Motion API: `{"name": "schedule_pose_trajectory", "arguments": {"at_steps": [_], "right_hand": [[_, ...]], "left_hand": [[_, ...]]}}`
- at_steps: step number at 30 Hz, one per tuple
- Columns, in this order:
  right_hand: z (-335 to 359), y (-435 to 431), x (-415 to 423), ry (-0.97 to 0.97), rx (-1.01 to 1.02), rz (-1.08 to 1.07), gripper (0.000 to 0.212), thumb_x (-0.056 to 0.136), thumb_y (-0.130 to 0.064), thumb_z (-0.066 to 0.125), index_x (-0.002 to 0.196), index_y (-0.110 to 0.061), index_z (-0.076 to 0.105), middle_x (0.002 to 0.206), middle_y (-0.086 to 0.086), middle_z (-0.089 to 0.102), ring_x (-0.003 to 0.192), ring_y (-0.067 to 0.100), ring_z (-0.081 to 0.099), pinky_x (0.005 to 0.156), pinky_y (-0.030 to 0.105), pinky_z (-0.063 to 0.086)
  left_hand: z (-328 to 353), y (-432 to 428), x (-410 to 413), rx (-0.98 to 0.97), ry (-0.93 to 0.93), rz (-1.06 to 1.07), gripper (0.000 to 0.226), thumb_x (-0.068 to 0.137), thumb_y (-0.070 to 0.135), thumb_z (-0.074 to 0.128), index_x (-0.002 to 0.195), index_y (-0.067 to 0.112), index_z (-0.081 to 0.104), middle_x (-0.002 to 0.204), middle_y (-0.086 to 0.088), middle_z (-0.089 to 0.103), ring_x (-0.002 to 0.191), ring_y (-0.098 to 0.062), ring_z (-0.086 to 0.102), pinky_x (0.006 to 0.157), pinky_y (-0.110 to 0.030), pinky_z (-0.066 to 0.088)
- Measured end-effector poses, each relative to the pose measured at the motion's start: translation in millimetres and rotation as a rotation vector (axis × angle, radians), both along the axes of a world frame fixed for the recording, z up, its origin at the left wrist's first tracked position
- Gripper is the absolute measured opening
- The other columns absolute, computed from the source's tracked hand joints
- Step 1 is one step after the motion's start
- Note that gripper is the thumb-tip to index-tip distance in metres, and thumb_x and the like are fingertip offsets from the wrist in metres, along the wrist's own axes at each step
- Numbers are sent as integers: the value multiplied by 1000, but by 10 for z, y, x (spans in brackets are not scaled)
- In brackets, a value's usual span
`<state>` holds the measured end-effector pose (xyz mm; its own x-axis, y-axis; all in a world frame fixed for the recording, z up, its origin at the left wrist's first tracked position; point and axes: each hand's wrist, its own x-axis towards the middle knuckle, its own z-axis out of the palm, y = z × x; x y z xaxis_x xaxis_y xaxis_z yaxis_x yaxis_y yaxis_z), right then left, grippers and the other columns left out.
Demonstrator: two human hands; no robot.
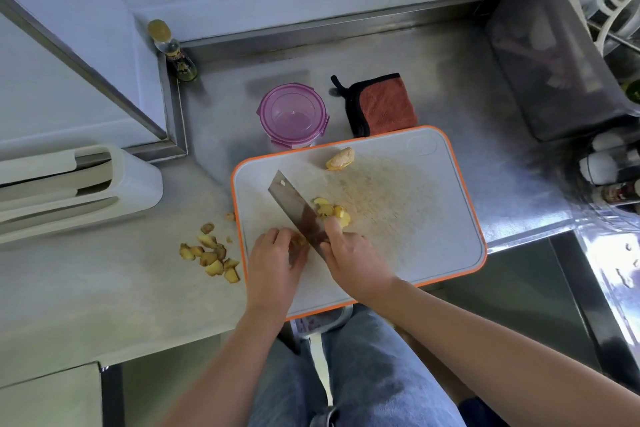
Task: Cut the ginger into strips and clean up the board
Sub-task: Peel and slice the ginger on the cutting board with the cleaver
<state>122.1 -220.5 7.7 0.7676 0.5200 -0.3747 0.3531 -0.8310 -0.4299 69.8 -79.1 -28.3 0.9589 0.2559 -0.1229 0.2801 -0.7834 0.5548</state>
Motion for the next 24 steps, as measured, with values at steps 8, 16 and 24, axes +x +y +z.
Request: {"name": "schedule_pose_trajectory", "arguments": {"at_steps": [8,16,24], "right_hand": [[-77,8,-14,8,-9,-26,28,102,-21,34,126,-6,33,85,15,61,73,36,57,60,34,35],[39,-151,219,43,39,-87,29,100,-19,37,126,-6,32,75,10,50,65,32,49,55,34,33],[16,-97,78,24,17,13,22,101,-21,37,118,-9,35,65,-1,41,60,29,47,48,33,26]], "left_hand": [[18,-20,37,-1,9,6,15,76,18,74,83,13,61,77,0,57,74,-21,52,64,-32,45],[3,-2,21,-89,-4,43,16,79,19,76,89,16,63,81,3,60,79,-19,54,71,-36,49],[51,-5,-9,-71,10,76,18,80,27,76,88,16,64,81,4,61,78,-17,54,69,-31,46]]}}
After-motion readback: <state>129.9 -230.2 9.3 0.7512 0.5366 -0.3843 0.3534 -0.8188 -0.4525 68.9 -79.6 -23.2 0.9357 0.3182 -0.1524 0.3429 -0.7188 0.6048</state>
